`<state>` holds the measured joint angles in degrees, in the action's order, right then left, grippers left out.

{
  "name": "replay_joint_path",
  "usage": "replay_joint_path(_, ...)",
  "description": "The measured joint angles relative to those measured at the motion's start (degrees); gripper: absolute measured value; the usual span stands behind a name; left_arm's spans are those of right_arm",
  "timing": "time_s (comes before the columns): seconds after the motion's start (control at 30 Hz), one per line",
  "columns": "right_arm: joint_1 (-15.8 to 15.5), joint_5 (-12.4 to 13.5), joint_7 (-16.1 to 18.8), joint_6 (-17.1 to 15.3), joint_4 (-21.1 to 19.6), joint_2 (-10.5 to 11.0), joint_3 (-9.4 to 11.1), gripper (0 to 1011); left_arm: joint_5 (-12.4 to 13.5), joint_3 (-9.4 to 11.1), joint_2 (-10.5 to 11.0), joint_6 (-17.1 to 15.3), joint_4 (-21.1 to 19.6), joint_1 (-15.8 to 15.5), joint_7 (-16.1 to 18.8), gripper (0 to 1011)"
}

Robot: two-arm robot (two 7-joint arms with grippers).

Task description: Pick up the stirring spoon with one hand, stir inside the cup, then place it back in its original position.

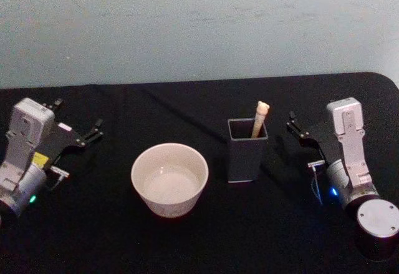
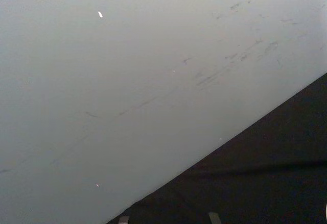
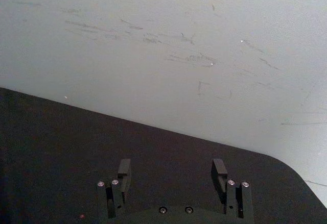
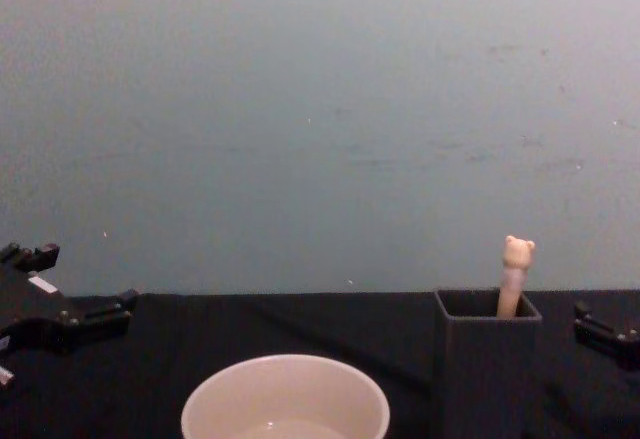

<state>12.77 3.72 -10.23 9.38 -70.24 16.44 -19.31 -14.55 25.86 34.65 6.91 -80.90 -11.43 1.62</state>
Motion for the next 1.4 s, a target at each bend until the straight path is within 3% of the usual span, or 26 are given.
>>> replay_joint_path(1.4,-0.03,0.05,0.0,0.08,-0.09,0.05,0.0,1000,0.0,0.0,0.0,0.0,0.0,0.0,0.0,1001)
